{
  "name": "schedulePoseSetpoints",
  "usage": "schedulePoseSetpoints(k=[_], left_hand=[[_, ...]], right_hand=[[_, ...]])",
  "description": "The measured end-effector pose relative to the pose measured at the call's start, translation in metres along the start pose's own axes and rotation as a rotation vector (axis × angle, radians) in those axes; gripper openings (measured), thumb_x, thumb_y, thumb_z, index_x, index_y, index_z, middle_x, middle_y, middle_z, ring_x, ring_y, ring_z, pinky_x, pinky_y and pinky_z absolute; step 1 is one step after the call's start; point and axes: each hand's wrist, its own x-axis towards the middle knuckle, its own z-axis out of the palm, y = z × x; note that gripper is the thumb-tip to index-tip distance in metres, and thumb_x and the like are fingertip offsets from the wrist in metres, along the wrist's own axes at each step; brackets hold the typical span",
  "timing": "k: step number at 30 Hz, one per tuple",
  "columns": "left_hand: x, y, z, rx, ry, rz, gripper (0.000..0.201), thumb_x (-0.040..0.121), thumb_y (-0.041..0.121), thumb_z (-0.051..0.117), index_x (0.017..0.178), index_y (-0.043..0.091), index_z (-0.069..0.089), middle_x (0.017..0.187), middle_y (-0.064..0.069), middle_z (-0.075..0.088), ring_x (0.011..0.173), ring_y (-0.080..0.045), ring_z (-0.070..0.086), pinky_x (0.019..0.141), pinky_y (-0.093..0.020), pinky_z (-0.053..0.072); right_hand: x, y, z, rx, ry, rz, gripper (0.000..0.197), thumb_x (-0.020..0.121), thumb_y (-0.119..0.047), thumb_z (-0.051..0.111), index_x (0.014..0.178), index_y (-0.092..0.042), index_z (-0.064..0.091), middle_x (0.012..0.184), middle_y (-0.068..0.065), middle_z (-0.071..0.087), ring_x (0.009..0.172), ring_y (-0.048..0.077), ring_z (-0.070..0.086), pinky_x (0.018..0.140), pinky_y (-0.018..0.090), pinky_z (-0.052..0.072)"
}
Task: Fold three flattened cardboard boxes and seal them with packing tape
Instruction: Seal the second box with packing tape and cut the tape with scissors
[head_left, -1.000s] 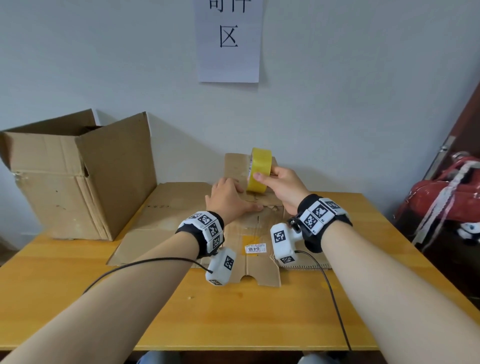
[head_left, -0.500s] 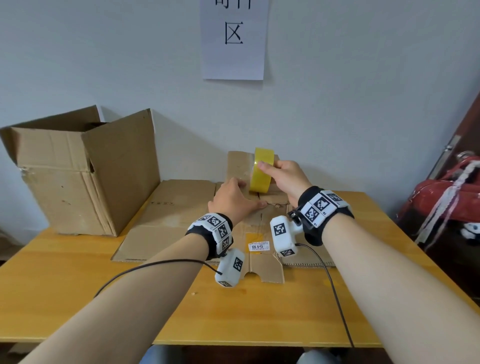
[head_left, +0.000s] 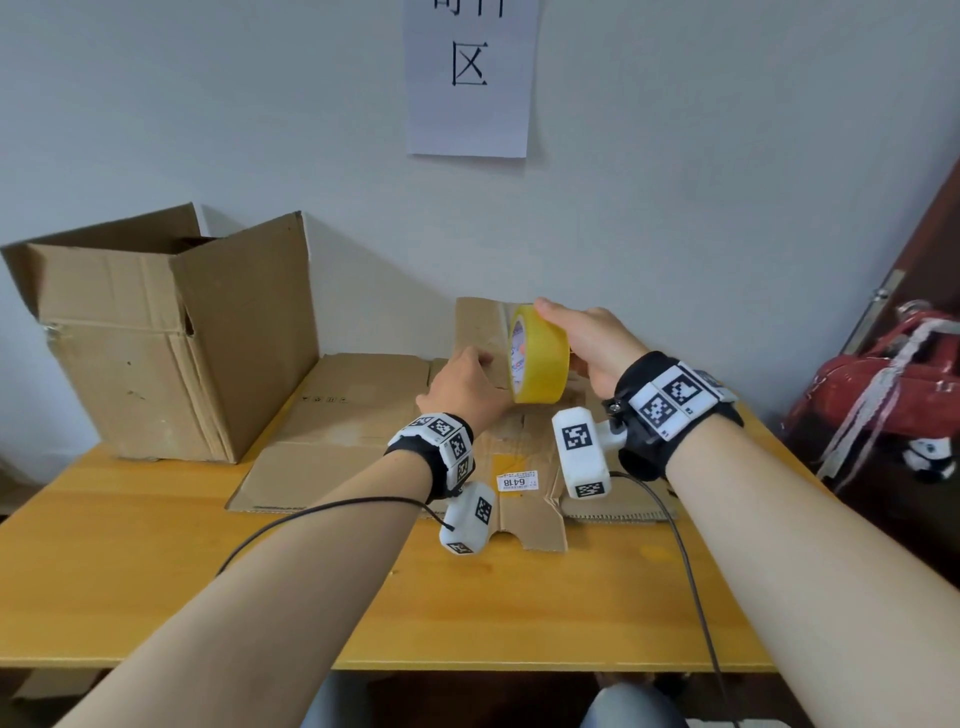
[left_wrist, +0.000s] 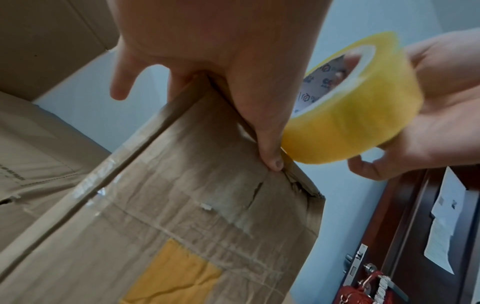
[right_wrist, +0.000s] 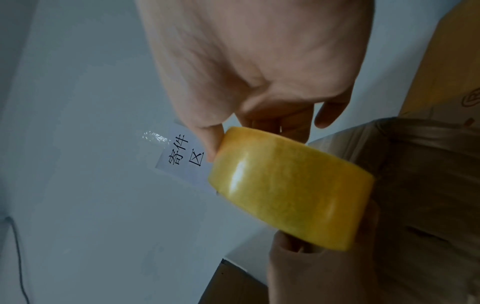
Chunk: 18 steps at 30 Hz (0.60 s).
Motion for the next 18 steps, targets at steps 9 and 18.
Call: schedulePoseSetpoints(k=[9,18], left_hand=[[0.0,0.003,0.001,-0.006,-0.013,-0.027,0.059,0.075,0.057,0.07,0.126,0.036,0.053,0.127,0.012,0.059,0.112,-0.018,0.057,0.106,-0.051,0.036],[0.0,0.004,0.001,-0.009,-0.023,-0.018,0.058,0.075,0.059,0.069,0.126,0.036,0.054,0.129,0.011,0.059,0.115,-0.02,0.057,0.106,-0.052,0.037]], right_hand=[[-0.028,0.001,-0.005,0.03,-0.039,0.129,0.03,0.093,-0.044,0.068,0.099,-0.015,0.066,0.088,0.009,0.071,0.072,0.024,0.069,0.068,0.037,0.059],[-0.046,0.005,-0.004,-0.017,-0.103,0.264,0.034,0.09,-0.048,0.069,0.089,-0.014,0.067,0.1,0.015,0.063,0.091,0.03,0.056,0.088,0.046,0.054]])
